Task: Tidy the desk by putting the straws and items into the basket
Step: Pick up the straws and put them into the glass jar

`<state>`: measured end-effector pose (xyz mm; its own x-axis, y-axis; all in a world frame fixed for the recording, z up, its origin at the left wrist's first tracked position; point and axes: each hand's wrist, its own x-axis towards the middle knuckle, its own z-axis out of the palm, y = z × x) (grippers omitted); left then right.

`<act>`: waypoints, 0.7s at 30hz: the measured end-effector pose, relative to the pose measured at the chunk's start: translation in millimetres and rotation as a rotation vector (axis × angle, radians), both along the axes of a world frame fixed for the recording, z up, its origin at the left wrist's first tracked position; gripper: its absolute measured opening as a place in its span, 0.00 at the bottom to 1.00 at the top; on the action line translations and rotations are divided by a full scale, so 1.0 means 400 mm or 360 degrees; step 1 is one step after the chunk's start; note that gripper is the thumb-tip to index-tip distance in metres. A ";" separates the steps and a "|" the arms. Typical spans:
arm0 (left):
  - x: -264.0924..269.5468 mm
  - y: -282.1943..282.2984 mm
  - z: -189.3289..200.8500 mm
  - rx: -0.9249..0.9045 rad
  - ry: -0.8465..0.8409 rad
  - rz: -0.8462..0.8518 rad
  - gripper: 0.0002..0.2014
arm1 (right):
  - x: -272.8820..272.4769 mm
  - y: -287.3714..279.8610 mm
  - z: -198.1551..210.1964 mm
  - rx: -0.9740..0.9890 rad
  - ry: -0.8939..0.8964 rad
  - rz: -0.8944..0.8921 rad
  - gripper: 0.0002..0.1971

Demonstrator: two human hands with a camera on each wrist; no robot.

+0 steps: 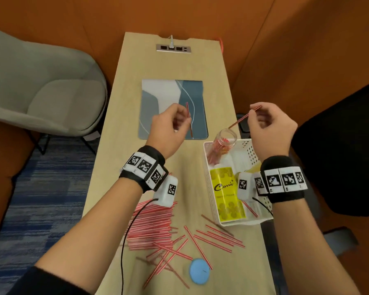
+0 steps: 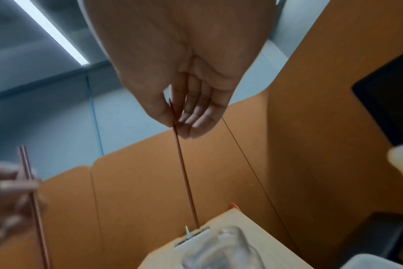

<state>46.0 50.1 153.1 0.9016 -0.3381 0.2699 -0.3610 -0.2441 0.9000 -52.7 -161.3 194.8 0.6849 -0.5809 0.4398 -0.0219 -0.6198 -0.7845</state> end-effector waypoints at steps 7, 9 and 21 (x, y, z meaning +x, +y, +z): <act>0.014 -0.096 0.055 0.0007 -0.0082 -0.0193 0.03 | -0.003 -0.060 -0.139 0.0017 0.0476 0.0043 0.17; 0.015 -0.128 0.060 0.0041 -0.0089 -0.0271 0.03 | -0.036 -0.049 -0.146 0.0023 0.0436 0.0006 0.14; 0.010 -0.227 -0.062 0.0520 -0.0062 -0.0488 0.12 | -0.229 0.124 -0.316 0.0206 0.1164 0.0737 0.07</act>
